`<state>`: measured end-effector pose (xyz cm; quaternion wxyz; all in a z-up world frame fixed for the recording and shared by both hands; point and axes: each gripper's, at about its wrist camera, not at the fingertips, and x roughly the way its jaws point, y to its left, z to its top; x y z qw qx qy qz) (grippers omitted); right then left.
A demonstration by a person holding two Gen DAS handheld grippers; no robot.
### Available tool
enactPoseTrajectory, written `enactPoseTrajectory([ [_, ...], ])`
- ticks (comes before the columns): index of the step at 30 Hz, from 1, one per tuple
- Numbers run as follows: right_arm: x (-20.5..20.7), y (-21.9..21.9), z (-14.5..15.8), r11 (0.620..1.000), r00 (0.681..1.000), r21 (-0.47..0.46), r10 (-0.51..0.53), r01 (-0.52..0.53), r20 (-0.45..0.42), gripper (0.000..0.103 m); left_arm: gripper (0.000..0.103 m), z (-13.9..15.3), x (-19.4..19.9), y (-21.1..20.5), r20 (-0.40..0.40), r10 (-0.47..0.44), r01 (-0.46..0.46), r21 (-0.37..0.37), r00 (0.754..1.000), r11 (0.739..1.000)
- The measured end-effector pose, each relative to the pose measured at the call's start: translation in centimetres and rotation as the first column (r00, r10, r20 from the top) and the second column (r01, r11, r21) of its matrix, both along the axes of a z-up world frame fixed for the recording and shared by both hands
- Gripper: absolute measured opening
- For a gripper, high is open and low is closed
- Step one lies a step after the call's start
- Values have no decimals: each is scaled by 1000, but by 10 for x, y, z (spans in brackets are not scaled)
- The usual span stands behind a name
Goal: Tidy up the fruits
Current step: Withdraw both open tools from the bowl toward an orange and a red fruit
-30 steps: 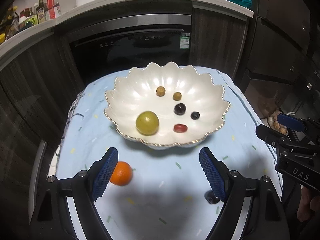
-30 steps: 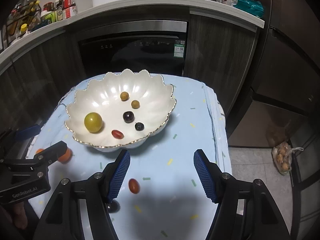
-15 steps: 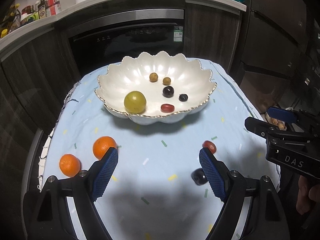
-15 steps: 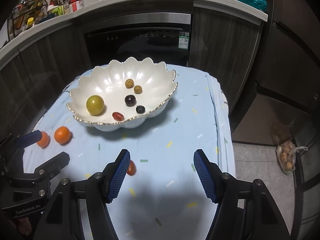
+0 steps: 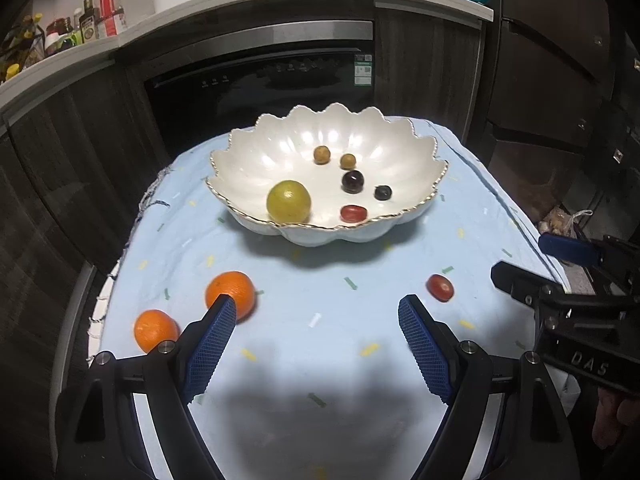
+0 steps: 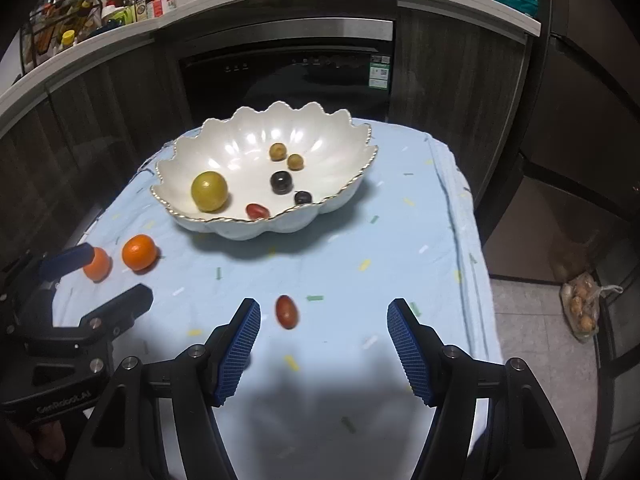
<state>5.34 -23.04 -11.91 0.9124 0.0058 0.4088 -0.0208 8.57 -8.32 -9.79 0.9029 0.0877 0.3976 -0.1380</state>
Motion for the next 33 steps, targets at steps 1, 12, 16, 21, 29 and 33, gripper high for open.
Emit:
enactPoseTrajectory([
  [1, 0, 3, -1, 1000, 1000, 2, 2, -2, -2, 67, 83, 0, 1, 2, 1, 0, 0, -1, 1000, 1000],
  [12, 10, 21, -8, 1000, 1000, -11, -11, 11, -19, 67, 83, -10, 14, 24, 9, 6, -6, 29, 1000, 1000],
  [16, 18, 24, -14, 998, 998, -16, -58, 58, -31, 67, 83, -14, 23, 34, 30, 29, -30, 47, 999, 998],
  [21, 27, 28, -24, 996, 995, -35, -86, 85, -43, 67, 83, -22, 33, 40, 37, 36, -39, 68, 999, 997],
  [29, 36, 34, -38, 994, 993, -58, -99, 96, -58, 67, 83, -43, 48, 45, 10, 58, -58, 77, 998, 995],
  [33, 40, 32, -44, 991, 991, -57, -122, 118, -60, 67, 83, -51, 55, 46, 14, 63, -64, 91, 998, 994],
])
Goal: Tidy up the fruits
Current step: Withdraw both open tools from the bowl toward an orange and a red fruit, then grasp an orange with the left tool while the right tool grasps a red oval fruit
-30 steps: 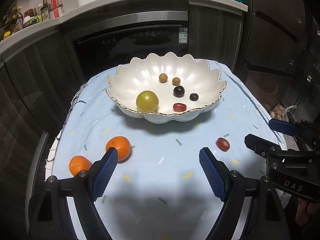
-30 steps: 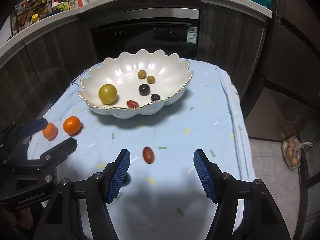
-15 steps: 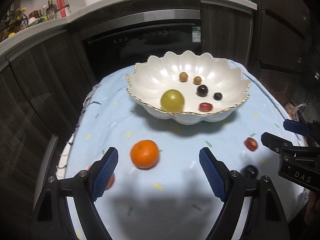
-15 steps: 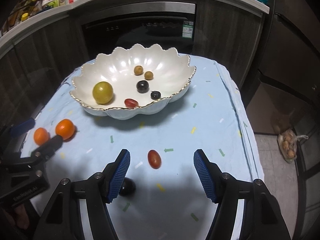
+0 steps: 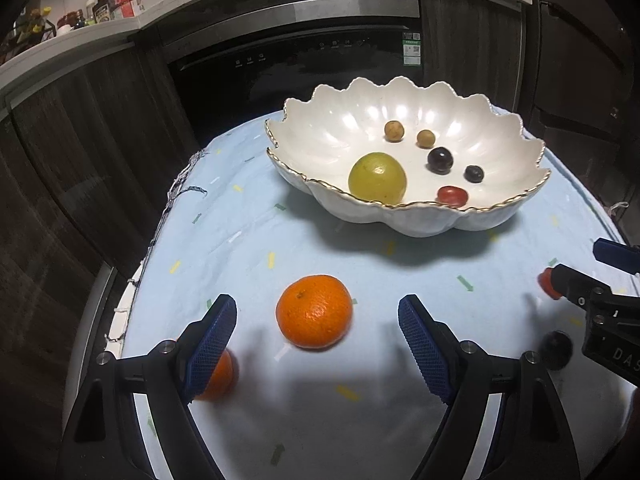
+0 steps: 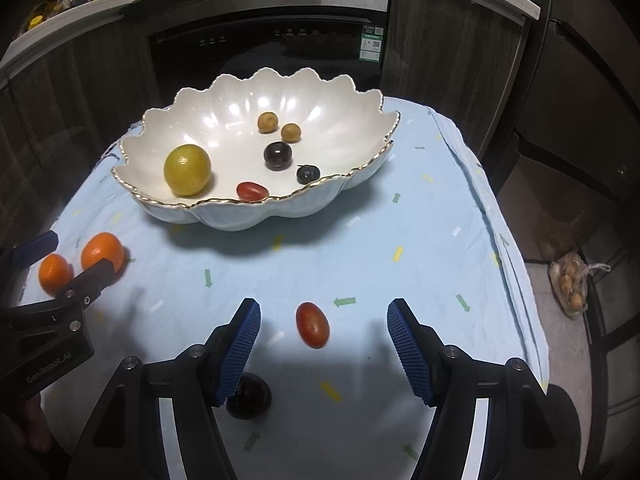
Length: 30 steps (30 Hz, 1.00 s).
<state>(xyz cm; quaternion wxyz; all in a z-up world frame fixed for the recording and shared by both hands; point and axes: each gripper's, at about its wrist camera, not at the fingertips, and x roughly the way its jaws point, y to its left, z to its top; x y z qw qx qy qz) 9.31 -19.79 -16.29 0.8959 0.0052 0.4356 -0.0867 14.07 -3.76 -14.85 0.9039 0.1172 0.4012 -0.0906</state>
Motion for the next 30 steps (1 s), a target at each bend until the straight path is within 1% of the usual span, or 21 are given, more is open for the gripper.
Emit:
enactPoseTrajectory([
  [9, 5, -1, -11, 1000, 1000, 2, -25, 25, -10, 67, 83, -15, 12, 3, -31, 19, -20, -5, 999, 1000],
  [15, 10, -4, -21, 999, 999, 17, -36, 37, -32, 67, 83, -24, 18, 3, -47, 25, -25, -5, 999, 1000],
  [18, 11, -3, -24, 999, 999, 19, -33, 34, -39, 66, 77, -26, 20, 2, -56, 26, -27, -6, 998, 1000],
  [19, 11, -4, -25, 999, 998, 23, -36, 37, -43, 64, 75, -26, 21, 2, -59, 27, -28, -7, 998, 1000],
  [20, 12, -5, -26, 999, 998, 28, -38, 39, -45, 59, 74, -26, 22, 1, -62, 25, -25, -9, 998, 1000],
  [24, 12, -6, -28, 999, 998, 37, -39, 40, -46, 53, 66, -27, 22, -1, -66, 15, -16, -9, 998, 1000],
  [26, 12, -6, -28, 999, 998, 37, -38, 39, -42, 49, 58, -28, 22, -1, -71, 10, -11, -10, 997, 1000],
  [27, 11, -6, -28, 999, 999, 38, -37, 39, -40, 47, 57, -28, 22, -2, -71, 8, -9, -10, 997, 1000],
  [29, 11, -6, -28, 999, 999, 40, -31, 32, -36, 42, 50, -27, 22, -1, -62, 15, -16, -7, 998, 1000],
  [30, 11, -5, -28, 999, 999, 42, -26, 28, -33, 40, 48, -26, 22, 0, -59, 25, -26, -15, 998, 1000],
])
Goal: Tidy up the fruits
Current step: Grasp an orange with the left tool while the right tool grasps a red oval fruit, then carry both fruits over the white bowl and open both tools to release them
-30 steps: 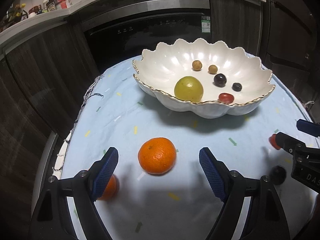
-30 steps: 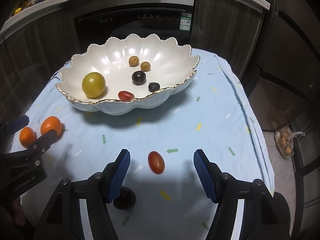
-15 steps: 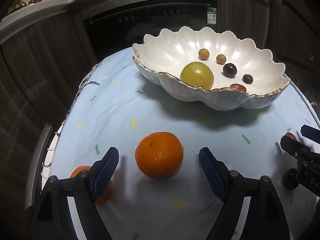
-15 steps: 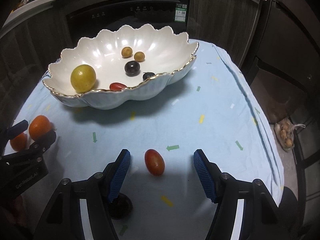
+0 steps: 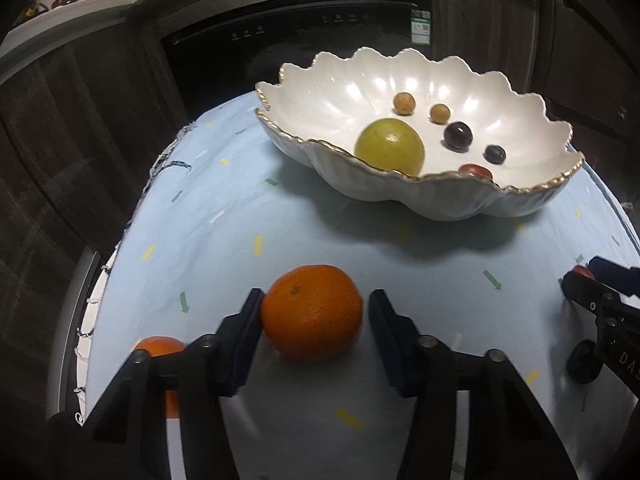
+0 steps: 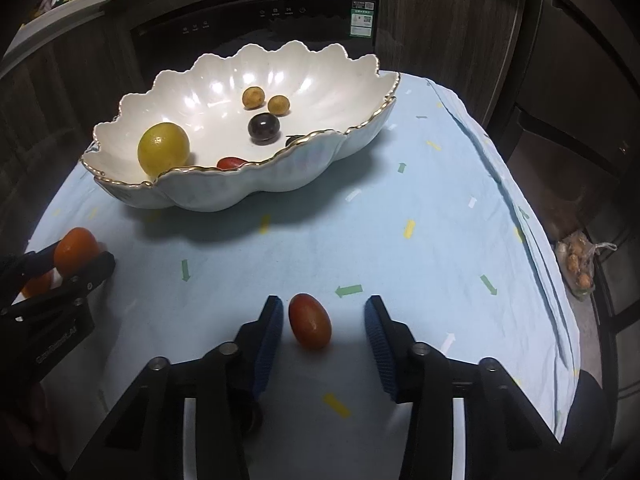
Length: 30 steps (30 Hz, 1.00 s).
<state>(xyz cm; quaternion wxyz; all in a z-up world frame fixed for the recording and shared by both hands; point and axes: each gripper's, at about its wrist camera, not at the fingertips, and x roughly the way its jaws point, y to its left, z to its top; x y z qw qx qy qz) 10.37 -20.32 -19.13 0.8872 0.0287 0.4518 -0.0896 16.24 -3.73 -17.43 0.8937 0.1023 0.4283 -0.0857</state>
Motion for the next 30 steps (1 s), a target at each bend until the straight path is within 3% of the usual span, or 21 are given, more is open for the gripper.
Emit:
enactPoseTrajectory([
  [7, -2, 5, 0, 1000, 1000, 0, 28, -28, 8, 22, 45, 0, -1, 2, 3, 0, 0, -4, 1000, 1000],
  [18, -5, 3, 10, 1000, 999, 12, 29, -29, 31, 22, 45, 12, -9, -1, 9, -10, 10, -13, 1000, 1000],
  [30, -9, 1, 40, 999, 995, 18, 28, -30, 99, 22, 45, 38, -18, -8, 12, -23, 23, -22, 1000, 999],
])
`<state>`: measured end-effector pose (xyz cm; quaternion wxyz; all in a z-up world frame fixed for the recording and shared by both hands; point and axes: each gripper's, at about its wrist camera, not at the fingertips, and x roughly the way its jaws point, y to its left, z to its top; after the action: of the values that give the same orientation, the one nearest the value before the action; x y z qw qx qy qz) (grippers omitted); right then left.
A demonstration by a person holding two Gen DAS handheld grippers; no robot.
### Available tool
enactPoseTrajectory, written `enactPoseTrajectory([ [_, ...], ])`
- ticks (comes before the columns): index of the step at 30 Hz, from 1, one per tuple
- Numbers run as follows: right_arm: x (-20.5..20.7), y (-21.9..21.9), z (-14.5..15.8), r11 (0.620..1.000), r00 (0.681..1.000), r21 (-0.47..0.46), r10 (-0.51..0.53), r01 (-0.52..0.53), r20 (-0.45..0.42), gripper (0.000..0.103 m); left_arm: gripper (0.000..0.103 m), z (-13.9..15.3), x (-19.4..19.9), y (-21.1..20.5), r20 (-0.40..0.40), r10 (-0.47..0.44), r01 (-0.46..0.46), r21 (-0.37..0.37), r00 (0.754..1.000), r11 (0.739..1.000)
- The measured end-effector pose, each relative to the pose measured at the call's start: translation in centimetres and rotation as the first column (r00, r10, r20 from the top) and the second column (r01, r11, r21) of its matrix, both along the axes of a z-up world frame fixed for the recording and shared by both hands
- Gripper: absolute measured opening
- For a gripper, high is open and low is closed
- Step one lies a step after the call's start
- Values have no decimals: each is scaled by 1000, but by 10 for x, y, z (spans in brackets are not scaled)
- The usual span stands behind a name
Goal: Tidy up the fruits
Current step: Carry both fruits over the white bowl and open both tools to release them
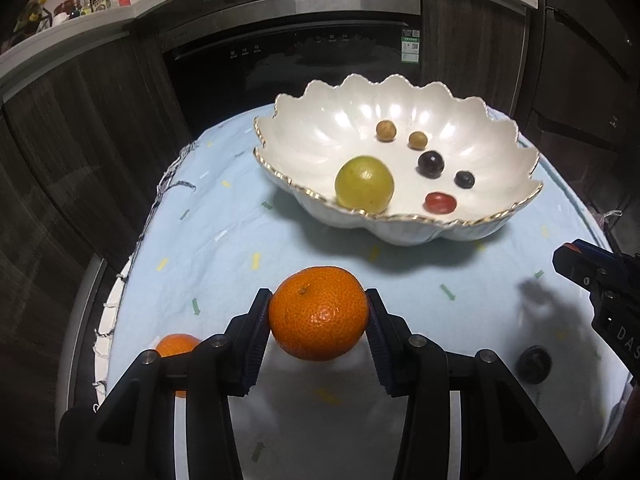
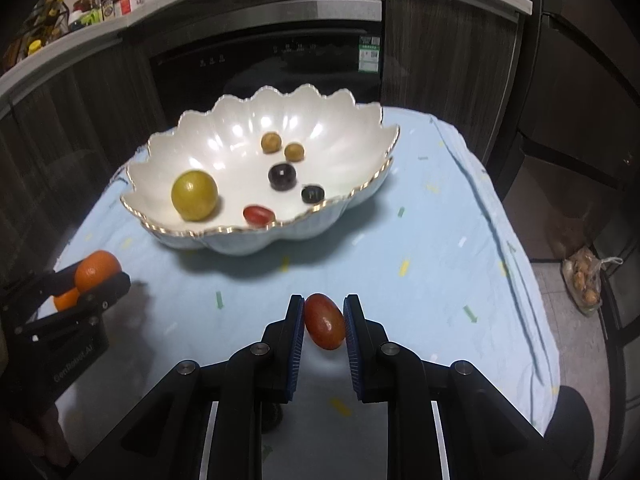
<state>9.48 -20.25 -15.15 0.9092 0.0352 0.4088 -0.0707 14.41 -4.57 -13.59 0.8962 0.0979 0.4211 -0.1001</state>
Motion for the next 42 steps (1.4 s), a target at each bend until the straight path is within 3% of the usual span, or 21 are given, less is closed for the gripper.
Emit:
enactPoseTrajectory([
  [19, 20, -1, 36, 999, 997, -33, 45, -43, 70, 22, 45, 38, 23, -6, 42, -4, 5, -30, 999, 1000],
  [34, 64, -3, 63, 995, 988, -68, 80, -71, 133, 22, 45, 51, 64, -6, 50, 22, -21, -29, 999, 999],
  [42, 96, -12, 64, 996, 989, -56, 78, -71, 123, 22, 45, 56, 95, -15, 56, 10, -9, -30, 998, 1000],
])
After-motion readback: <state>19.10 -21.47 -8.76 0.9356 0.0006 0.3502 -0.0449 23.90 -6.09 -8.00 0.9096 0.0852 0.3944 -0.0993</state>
